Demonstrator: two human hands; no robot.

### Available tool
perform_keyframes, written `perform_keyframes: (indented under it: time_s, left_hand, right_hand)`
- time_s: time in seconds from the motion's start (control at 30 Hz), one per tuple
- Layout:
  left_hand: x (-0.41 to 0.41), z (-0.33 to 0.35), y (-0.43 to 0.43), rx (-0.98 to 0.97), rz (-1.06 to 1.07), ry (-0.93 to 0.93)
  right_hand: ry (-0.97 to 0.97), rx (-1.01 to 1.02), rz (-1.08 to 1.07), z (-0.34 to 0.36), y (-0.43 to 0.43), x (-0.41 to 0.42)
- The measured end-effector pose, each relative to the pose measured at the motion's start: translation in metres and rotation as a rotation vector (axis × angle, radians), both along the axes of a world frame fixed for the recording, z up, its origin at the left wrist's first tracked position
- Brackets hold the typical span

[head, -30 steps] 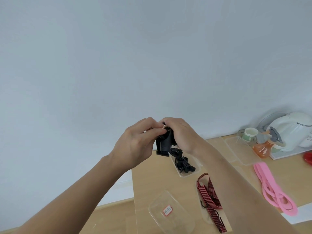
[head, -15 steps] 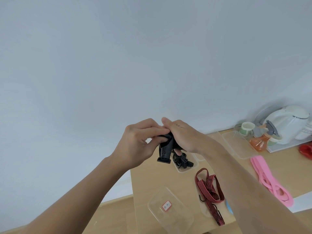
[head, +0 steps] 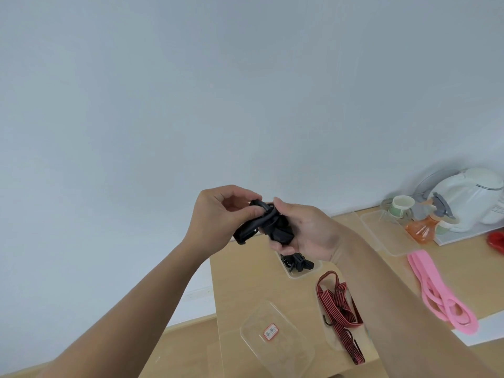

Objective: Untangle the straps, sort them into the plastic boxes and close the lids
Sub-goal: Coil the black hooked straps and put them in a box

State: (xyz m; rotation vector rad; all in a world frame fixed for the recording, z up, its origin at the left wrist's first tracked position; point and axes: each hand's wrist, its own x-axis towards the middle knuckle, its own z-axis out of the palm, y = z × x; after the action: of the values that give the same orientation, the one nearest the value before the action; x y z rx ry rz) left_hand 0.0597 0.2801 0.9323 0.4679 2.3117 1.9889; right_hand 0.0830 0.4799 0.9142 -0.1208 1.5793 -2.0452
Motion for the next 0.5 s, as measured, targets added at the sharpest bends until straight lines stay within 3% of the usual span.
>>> perform_keyframes:
  time_s: [0.13,0.3,0.5]
  left_hand:
    - [-0.002,-0.006,0.009,-0.063,0.04,-0.067]
    - [-0.004,-0.019,0.019,0.073,-0.127,-0.442]
    - [-0.019,-0.045,0.04,0.218,0.005,-0.506]
  right_hand:
    - [-0.016,-0.025,-0.144,-0.004,0.003,-0.002]
    - [-0.031,-0.072,-0.355,-0.013,0.016,-0.005]
    - [0.076,0.116,-0.357,-0.036,0.041,-0.005]
